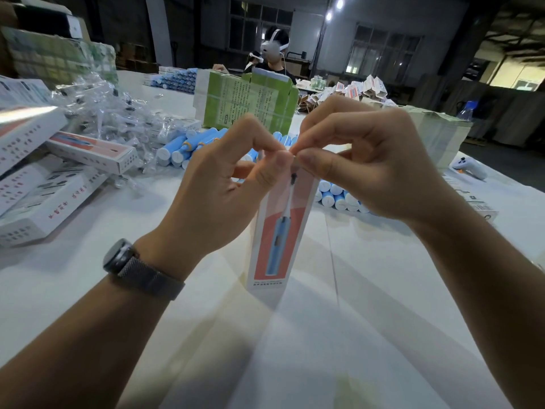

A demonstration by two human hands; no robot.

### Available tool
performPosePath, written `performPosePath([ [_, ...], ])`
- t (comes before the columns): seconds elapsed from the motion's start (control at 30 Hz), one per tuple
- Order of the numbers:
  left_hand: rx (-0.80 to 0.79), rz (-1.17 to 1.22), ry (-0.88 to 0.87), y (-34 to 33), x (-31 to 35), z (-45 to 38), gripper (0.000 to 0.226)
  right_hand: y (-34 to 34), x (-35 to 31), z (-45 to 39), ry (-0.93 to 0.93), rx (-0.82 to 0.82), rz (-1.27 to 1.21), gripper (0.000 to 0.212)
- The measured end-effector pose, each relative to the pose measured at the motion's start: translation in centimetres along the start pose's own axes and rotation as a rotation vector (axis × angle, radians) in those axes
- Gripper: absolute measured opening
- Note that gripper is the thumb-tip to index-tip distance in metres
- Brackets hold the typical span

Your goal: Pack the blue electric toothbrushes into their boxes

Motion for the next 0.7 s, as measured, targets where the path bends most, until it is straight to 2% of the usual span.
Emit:
performPosePath([
  [0.43, 0.047, -0.072, -0.034, 0.0, 0.0, -0.2, 0.018, -0.9, 0.0, 0.3, -0.012, 0.065, 0.075, 0.008],
  [0.6, 0.067, -0.105, -0.043, -0.4, 0.2, -0.1, 0.011, -1.7, -0.4, 0.5, -0.046, 0.161, 0.248, 0.009],
  [0.7, 0.081, -0.02, 0.041, -0.3, 0.0, 0.5, 0.012, -3.6, -0.7, 0.9, -0.083, 0.281, 0.429, 0.014],
])
Point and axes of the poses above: each hand's wrist, its own z-axis away from the middle knuckle, its own y-axis out of the back of the hand, x = y × z, the point moved 1 cm from there along -z, towards the middle knuckle, and after that the axes turned 11 degrees about y, right-handed, at the moved point
